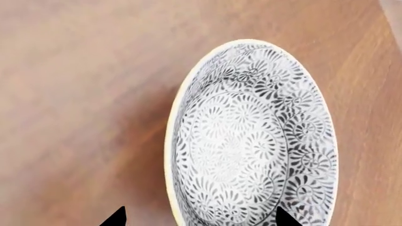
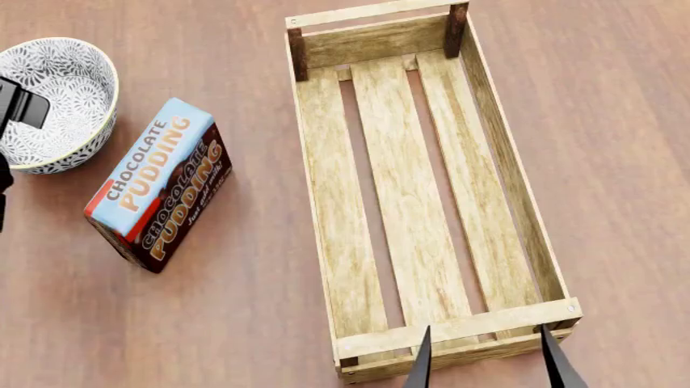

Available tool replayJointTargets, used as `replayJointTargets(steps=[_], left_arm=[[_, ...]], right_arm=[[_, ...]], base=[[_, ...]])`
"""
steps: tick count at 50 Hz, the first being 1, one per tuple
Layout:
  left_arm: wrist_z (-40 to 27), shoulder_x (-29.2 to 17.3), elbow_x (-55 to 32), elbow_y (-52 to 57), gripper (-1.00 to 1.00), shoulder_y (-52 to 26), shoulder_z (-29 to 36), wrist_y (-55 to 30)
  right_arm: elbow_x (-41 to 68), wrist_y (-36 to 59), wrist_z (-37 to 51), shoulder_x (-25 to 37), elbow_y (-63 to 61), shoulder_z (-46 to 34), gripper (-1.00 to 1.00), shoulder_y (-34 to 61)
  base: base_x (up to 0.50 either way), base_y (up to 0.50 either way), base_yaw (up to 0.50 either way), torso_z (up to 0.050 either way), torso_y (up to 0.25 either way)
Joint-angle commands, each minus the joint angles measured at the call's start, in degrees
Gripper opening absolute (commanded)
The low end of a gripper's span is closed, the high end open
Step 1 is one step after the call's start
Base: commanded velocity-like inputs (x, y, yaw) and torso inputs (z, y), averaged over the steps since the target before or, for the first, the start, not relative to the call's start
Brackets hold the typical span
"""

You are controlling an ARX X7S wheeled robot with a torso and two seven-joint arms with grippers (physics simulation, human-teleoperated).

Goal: Pick up the bowl on the left and put it in the tray.

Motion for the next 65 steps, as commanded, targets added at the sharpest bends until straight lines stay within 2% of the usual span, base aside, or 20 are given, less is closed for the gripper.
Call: replayJointTargets(steps=[1,9,16,37,48,63,64,65], left_arm=[[2.51,2.2,2.85,-2.55,1.0,-0.44,-6.16,1.58],[3.6,2.54,7.7,-2.56,1.0,-0.22,-12.06,0.99],[6.15,3.07,11.65,-2.59,1.0,0.2,-20.95,0.59],[11.75,5.01,31.86,-2.59,1.0,-1.07,-43.48,1.22],[14.13,5.5,39.26,-2.59,1.0,-1.99,-50.57,1.71],[16.25,5.59,45.14,-2.6,1.0,-1.86,-56.9,2.35],[16.25,5.58,45.47,-2.6,-1.0,-1.79,-57.16,2.47],[16.24,5.56,45.75,-2.6,-1.0,-1.76,-57.43,2.44]], right_arm=[[-0.53,0.74,-1.11,-1.46,-0.62,0.43,1.0,0.54],[-0.56,0.72,-1.06,-1.43,-0.31,0.19,1.0,0.65],[-0.51,0.59,-1.03,-1.39,0.03,0.07,1.0,0.75],[-0.29,0.22,-0.78,-1.13,0.45,-0.04,1.0,0.74],[-0.13,0.53,-0.48,-1.05,0.16,-0.11,1.0,0.83],[0.05,0.46,-0.29,-0.82,0.25,-0.17,1.0,0.82],[0.03,0.6,-0.25,-0.8,0.14,-0.22,1.0,0.85],[0.06,0.68,-0.22,-0.78,0.0,-0.23,1.0,0.86]], base=[[0.0,0.0,0.0,0.0,0.0],[0.0,0.0,0.0,0.0,0.0],[0.0,0.0,0.0,0.0,0.0],[0.0,0.0,0.0,0.0,0.0],[0.0,0.0,0.0,0.0,0.0],[0.0,0.0,0.0,0.0,0.0],[0.0,0.0,0.0,0.0,0.0],[0.0,0.0,0.0,0.0,0.0]])
